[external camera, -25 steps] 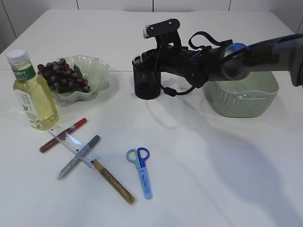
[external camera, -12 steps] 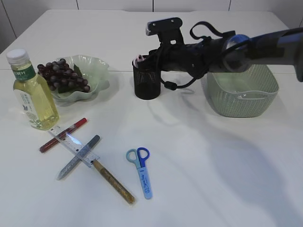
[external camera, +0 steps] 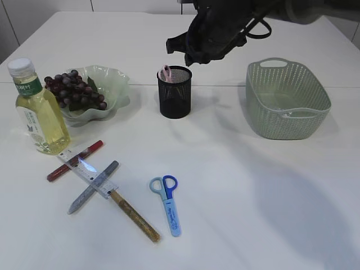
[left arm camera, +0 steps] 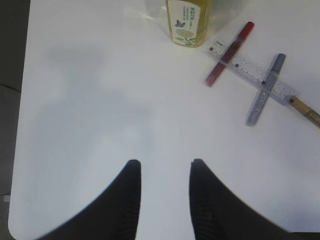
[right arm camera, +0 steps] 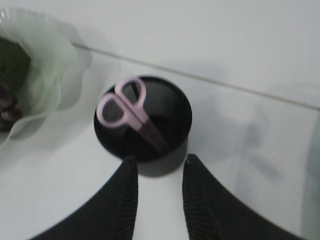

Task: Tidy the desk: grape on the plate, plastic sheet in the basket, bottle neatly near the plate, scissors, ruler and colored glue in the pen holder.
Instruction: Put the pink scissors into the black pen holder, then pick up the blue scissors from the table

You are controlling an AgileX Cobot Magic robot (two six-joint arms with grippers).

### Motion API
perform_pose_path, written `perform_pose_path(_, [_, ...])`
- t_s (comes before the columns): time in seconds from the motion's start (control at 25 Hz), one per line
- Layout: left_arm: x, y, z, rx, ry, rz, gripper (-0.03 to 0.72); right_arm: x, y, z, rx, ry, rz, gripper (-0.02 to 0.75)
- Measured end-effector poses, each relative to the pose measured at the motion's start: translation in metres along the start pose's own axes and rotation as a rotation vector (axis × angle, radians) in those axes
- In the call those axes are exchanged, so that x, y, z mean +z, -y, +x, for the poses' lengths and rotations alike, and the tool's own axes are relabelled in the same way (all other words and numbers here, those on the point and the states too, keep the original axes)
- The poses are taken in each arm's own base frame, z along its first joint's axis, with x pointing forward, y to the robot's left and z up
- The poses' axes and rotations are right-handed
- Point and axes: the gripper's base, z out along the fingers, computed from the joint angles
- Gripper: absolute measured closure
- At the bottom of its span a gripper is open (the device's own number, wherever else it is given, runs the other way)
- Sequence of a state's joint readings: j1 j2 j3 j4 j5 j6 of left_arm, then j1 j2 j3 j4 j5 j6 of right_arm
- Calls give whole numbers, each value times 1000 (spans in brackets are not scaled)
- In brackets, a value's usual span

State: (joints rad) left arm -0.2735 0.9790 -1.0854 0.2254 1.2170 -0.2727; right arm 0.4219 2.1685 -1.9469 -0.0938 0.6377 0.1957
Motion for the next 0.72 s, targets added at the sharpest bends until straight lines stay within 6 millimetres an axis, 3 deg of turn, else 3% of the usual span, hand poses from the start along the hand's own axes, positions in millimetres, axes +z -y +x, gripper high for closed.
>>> perform_pose_path(0.16, [0,0,0,0,0,0,446,-25,-10,2,-10,-227,23,481])
perform_pose_path(0.36, [0,-1,2,0,-24,-7,446,-47,-15,1,-24,-360,35,481])
perform_pose_path(0.72, [0,2,3,-11,-38,22,446,-50,-20,4,4,-408,-11,481])
